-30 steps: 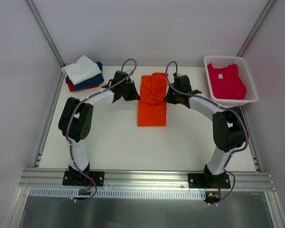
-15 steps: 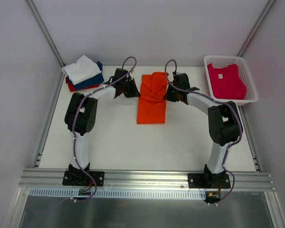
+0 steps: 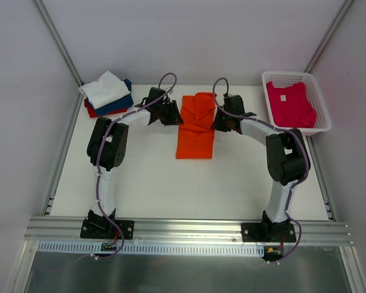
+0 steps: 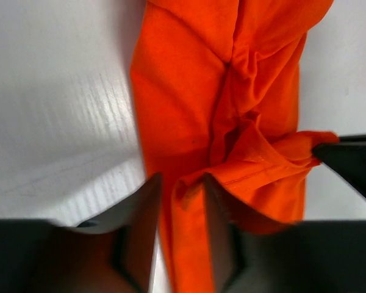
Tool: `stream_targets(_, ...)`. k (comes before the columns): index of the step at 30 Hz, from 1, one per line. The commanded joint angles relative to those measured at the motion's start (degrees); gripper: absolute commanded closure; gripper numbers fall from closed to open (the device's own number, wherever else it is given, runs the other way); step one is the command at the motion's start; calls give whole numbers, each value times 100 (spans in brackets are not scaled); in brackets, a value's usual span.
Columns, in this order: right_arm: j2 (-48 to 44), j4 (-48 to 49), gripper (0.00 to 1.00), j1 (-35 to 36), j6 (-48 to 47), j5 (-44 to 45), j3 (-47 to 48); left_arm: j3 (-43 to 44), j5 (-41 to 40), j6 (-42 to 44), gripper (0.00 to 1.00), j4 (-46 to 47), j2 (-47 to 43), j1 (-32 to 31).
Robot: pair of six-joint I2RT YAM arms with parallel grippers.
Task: Fold and stack the t-shirts
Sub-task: Fold the tshirt
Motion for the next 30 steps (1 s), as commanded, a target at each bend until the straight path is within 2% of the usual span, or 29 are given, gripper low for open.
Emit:
stream_targets(1, 2, 45, 72, -129, -27, 114, 170, 252, -16, 109, 55, 2, 27, 146)
stream_targets(2, -24, 45, 59, -129, -27, 123, 153, 252, -34, 109, 36, -7, 35, 172)
stream_targets(4, -41, 45, 47, -129, -45, 132, 135, 243, -51, 136, 20, -7, 18, 181)
stream_targets(6, -103, 45, 42, -129, -54, 150, 109, 226, -86, 127, 5, -24, -35, 190)
stream_targets(7, -120, 36, 40, -129, -63, 167, 100, 200, -95, 144, 2, -24, -61, 190)
stream_targets(14, -559, 1, 40, -137, -63, 203, -128, -143, -96, 118, 1, -42, -508, 208)
stream_targets(22, -1885, -174, 40, 82, -159, 387, -708, -1013, -139, 48, 1, -42, -1256, 190)
stream_targets(27, -2414, -271, 40, 521, -45, 475, -1147, -1662, -60, -84, 1, -24, -1845, 138)
stream_targets(30, -2608, -123, 40, 776, 226, 501, -1726, -2015, -113, -101, 1, -33, -2126, -55)
